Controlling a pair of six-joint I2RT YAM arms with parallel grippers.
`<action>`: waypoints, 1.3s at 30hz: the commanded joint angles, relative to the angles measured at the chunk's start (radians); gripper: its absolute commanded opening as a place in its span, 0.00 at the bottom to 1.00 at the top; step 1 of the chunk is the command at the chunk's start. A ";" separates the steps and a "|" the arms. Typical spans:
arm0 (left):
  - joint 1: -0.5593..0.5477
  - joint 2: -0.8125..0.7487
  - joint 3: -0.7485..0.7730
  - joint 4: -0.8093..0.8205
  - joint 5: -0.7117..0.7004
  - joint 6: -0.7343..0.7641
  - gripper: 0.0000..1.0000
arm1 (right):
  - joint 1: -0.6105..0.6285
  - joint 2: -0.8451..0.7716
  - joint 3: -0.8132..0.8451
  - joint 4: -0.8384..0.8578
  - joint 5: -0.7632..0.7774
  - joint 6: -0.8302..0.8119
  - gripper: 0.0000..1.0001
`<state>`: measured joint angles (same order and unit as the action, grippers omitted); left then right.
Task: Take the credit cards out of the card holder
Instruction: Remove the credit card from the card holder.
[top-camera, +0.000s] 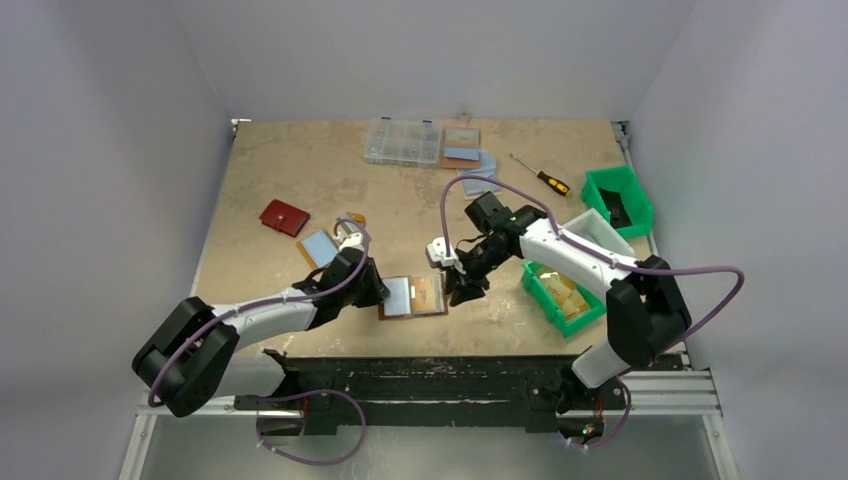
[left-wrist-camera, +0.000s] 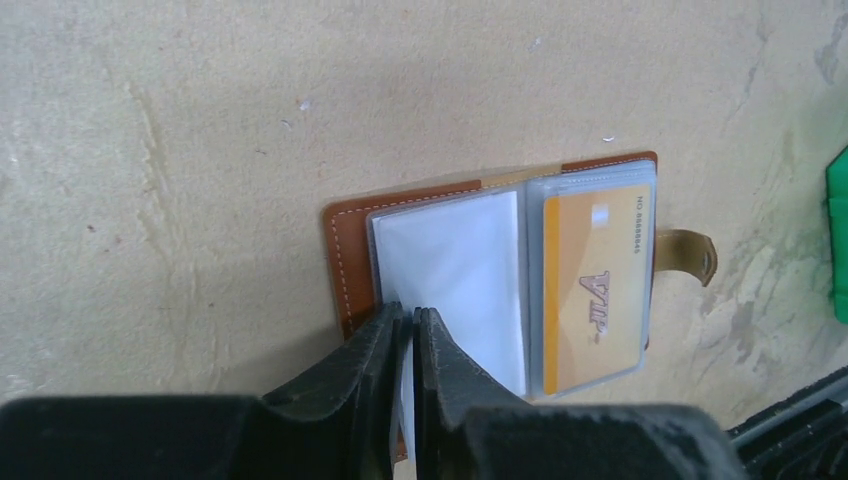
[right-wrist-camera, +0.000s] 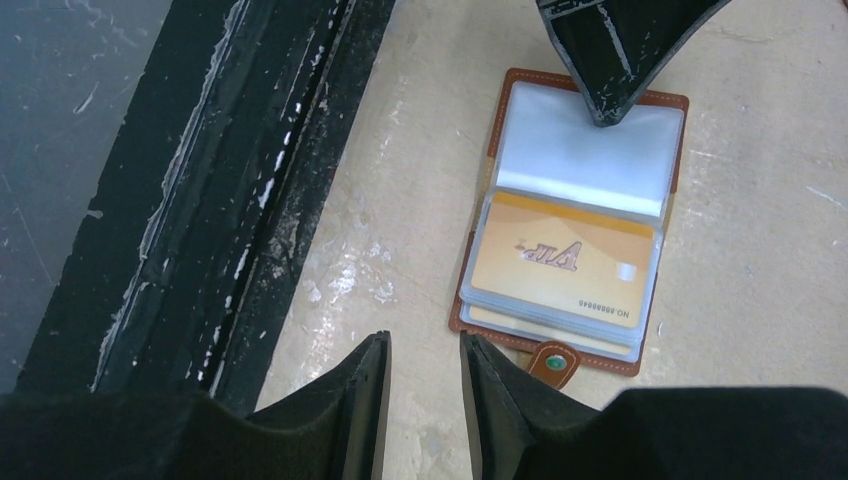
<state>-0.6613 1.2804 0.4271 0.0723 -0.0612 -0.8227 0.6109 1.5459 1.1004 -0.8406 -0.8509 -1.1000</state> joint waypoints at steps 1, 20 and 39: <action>0.003 -0.037 0.000 -0.071 -0.069 0.006 0.18 | 0.036 0.003 0.002 0.074 0.014 0.072 0.38; 0.005 -0.407 0.043 -0.213 -0.055 0.037 0.56 | 0.093 0.084 0.037 0.116 0.093 0.212 0.38; 0.005 -0.597 -0.096 0.211 0.101 -0.123 0.71 | 0.088 0.078 0.068 0.094 0.085 0.249 0.38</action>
<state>-0.6613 0.7246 0.3717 0.0998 0.0078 -0.8879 0.7040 1.6360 1.1271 -0.7422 -0.7502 -0.8673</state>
